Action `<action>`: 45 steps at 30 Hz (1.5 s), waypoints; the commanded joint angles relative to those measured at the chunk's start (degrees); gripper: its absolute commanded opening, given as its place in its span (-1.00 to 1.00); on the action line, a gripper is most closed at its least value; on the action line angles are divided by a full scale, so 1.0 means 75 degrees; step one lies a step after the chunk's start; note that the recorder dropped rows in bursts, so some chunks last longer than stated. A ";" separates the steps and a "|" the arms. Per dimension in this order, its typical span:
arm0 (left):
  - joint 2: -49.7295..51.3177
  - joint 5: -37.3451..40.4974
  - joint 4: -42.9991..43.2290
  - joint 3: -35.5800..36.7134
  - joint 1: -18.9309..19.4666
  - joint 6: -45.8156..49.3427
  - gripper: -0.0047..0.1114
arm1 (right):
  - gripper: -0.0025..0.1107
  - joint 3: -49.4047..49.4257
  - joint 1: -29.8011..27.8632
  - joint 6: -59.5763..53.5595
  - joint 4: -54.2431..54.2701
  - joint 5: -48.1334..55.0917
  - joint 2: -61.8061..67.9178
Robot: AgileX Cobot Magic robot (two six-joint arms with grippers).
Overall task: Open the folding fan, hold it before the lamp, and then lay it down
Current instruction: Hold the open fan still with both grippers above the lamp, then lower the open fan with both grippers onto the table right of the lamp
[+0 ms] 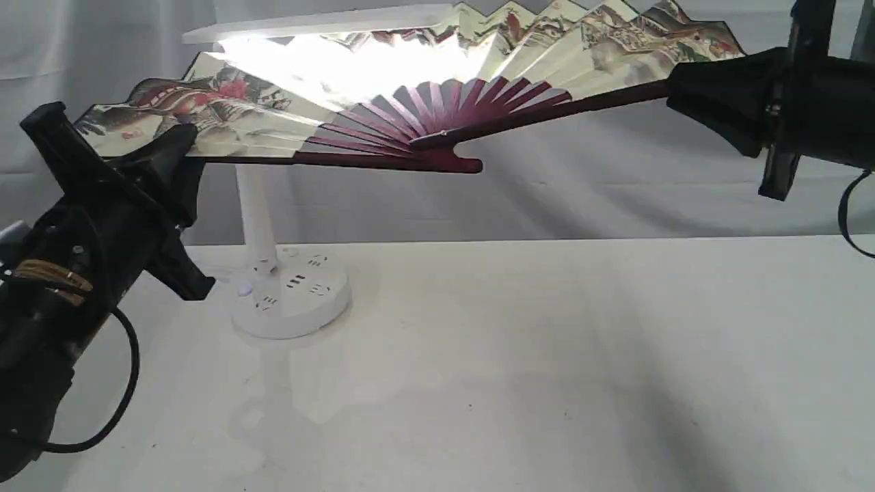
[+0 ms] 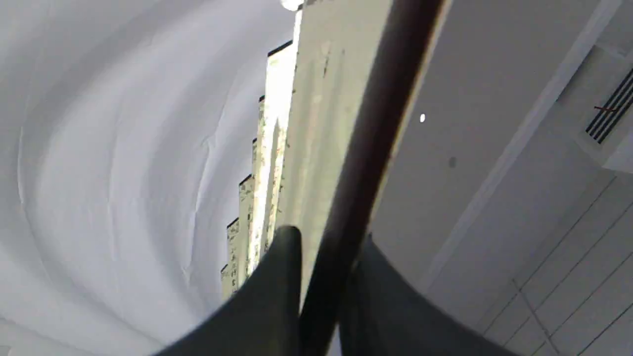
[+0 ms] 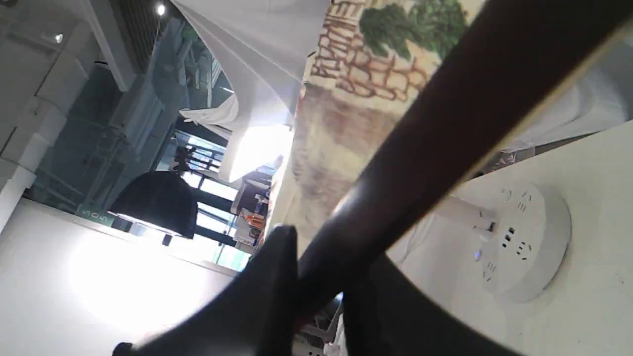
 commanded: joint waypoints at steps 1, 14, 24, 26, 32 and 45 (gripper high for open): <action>-0.0158 -0.0640 -0.0613 -0.0068 0.0057 -0.0511 -0.92 | -0.96 0.0008 0.0021 -0.0383 -0.0215 -0.0212 -0.0018; -0.0158 -0.0640 -0.0559 -0.0068 0.0057 -0.0511 -0.92 | -0.96 0.0008 0.0021 -0.0383 -0.0260 -0.0459 -0.0018; -0.0158 -0.0063 -0.0392 -0.0068 0.0057 -0.0511 -0.92 | -0.96 0.0022 0.0021 -0.0383 -0.0406 -0.0645 -0.0018; -0.0158 -0.0028 -0.0375 -0.0068 0.0057 -0.0511 -0.92 | -0.96 0.0022 0.0021 -0.0383 -0.0576 -0.0765 -0.0018; -0.0158 0.0094 -0.0274 -0.0068 0.0057 -0.0092 -0.92 | -0.96 0.0173 0.0021 -0.0383 -0.0840 -0.1008 -0.0018; -0.0158 0.1633 0.0789 -0.0068 0.0057 0.0457 -0.92 | -0.96 0.0896 0.0021 -0.0394 -0.1359 -0.1677 -0.0018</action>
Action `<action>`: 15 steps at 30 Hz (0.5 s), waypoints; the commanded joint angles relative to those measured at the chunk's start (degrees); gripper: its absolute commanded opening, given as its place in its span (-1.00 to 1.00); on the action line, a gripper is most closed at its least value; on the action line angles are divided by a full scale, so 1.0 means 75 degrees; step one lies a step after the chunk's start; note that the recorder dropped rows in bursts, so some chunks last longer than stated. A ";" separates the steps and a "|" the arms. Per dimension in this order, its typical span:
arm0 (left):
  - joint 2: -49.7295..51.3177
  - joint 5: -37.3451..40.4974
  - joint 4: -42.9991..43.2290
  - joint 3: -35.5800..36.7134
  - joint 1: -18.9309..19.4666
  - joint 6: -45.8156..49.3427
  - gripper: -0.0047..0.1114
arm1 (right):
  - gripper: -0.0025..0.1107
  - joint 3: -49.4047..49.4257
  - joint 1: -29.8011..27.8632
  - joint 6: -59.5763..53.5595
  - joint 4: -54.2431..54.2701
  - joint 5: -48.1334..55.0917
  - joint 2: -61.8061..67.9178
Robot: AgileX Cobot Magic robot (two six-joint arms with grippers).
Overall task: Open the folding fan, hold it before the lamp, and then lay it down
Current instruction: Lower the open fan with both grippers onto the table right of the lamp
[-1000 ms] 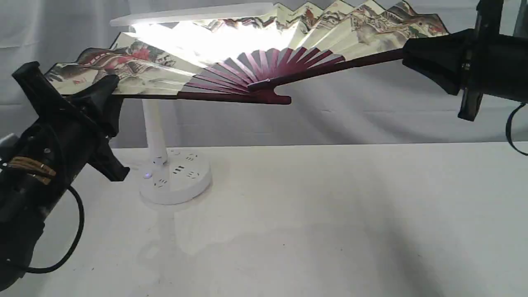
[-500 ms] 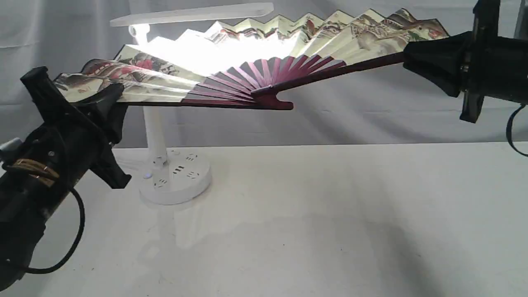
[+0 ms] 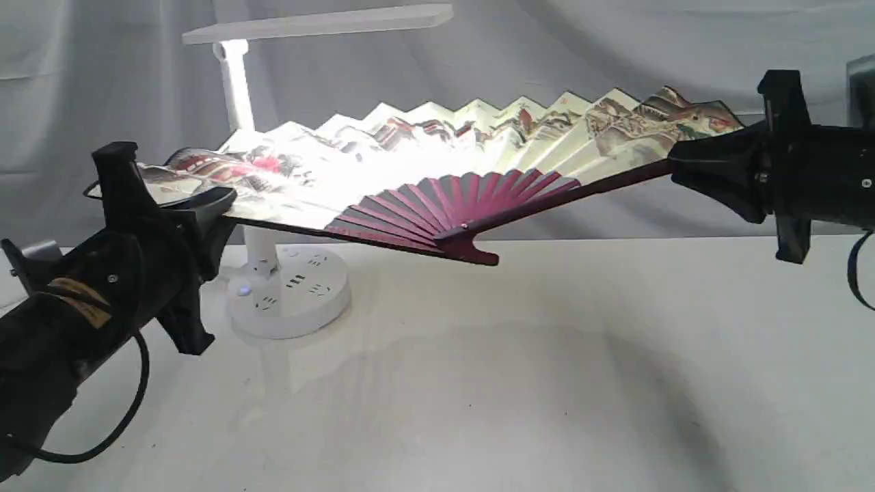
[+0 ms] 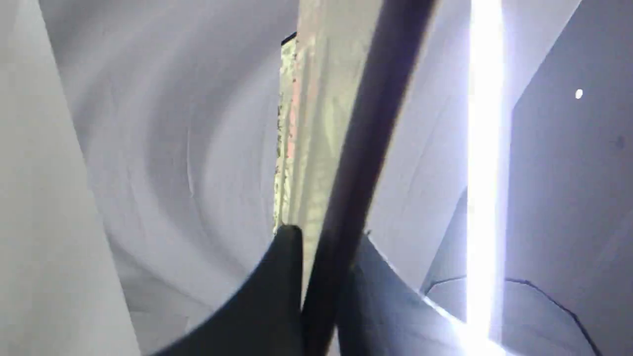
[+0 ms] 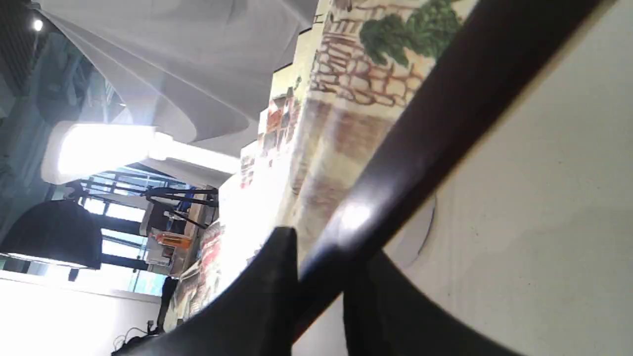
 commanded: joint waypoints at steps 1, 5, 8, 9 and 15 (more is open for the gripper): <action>-0.0158 -0.0232 0.0064 -0.0068 0.0029 -0.0146 -0.92 | -0.96 0.0237 0.0021 -0.0394 -0.0621 -0.0466 -0.0018; -0.0082 -0.0195 0.0222 -0.0068 0.0029 -0.0146 -0.92 | -0.96 0.0524 0.0021 -0.0394 -0.0621 -0.0956 -0.0018; 0.0121 -0.0195 0.0334 -0.0068 0.0029 -0.0146 -0.92 | -0.96 0.0723 -0.0011 -0.0414 -0.0685 -0.1267 -0.0018; 0.0195 -0.0195 0.0379 -0.0068 0.0029 -0.0159 -0.92 | -0.96 0.0760 -0.0012 -0.0414 -0.0709 -0.1285 -0.0018; 0.0768 -0.0300 0.0428 -0.0068 0.0009 -0.0160 -0.92 | -0.96 0.0767 -0.0302 -0.0414 -0.1148 -0.1427 -0.0018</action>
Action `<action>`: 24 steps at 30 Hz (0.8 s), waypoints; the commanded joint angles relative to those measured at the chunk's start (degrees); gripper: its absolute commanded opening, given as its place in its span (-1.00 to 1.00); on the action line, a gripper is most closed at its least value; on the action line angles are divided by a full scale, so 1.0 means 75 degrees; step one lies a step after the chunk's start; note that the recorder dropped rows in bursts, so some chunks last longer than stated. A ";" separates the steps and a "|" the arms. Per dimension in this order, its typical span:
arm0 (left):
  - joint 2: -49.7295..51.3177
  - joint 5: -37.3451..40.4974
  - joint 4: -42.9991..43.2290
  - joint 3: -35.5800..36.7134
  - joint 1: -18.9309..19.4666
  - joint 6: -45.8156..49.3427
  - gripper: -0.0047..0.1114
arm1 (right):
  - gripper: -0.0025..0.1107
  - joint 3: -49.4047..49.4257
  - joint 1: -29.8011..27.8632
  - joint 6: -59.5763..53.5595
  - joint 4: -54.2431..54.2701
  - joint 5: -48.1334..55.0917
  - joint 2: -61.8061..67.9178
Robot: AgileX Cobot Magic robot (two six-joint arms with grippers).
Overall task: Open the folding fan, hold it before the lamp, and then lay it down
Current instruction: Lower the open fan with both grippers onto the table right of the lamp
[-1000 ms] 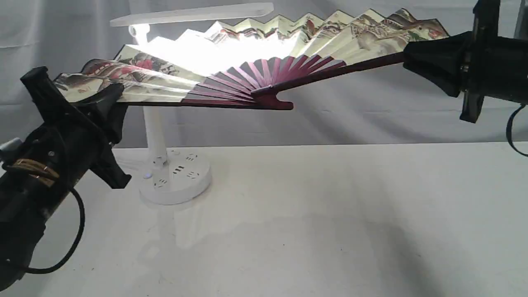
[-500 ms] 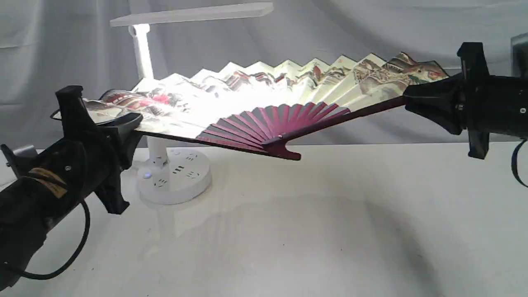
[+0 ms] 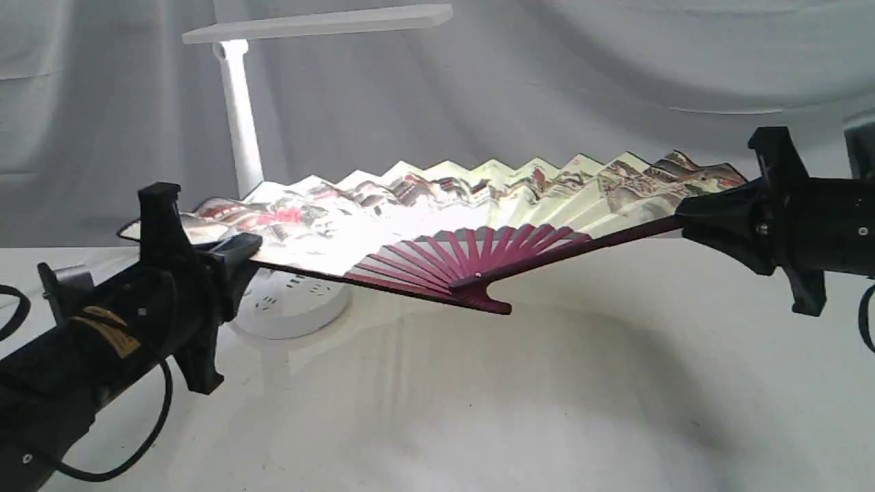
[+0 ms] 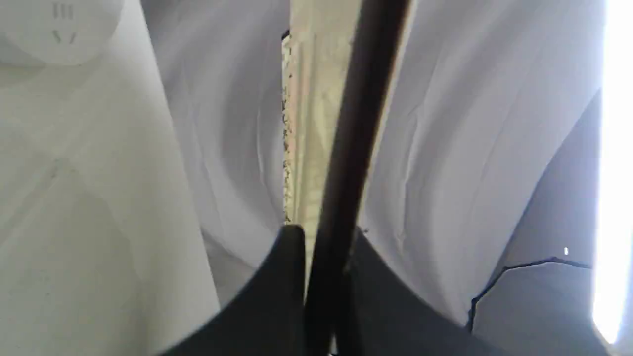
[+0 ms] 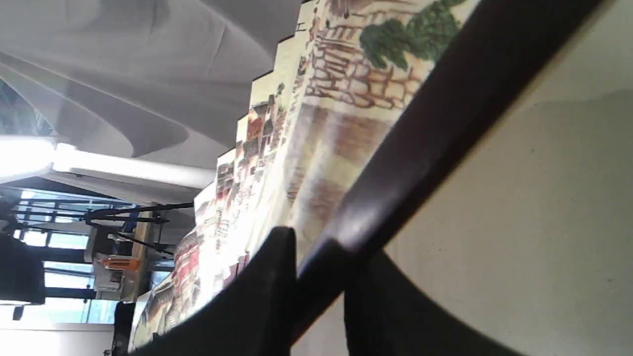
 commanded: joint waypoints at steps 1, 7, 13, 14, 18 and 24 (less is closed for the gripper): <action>0.0243 -0.0646 -0.0167 -0.0068 -0.0009 -0.0240 -0.92 | -0.96 0.0075 -0.0261 -0.0464 -0.0886 -0.0667 -0.0015; 0.0928 -0.1448 -0.0211 -0.0097 -0.0166 -0.0252 -0.92 | -0.96 0.0075 -0.0363 -0.0464 -0.1237 -0.0907 0.0156; 0.1468 -0.1591 -0.0917 -0.0142 -0.0643 -0.0269 -0.92 | -0.96 0.0075 -0.0363 -0.0442 -0.1097 -0.0925 0.0839; 0.1586 -0.1591 -0.0918 -0.0239 -0.0745 -0.0269 -0.92 | -0.96 0.0075 -0.0363 -0.0458 -0.1029 -0.0925 0.0936; 0.1936 -0.1562 -0.0878 -0.0696 -0.0937 -0.0255 -0.92 | -0.96 0.0075 -0.0363 -0.0470 -0.0957 -0.1126 0.1348; 0.2446 -0.1564 -0.0848 -0.1252 -0.1008 -0.0240 -0.92 | -0.96 0.0075 -0.0433 -0.0797 -0.0655 -0.1607 0.1749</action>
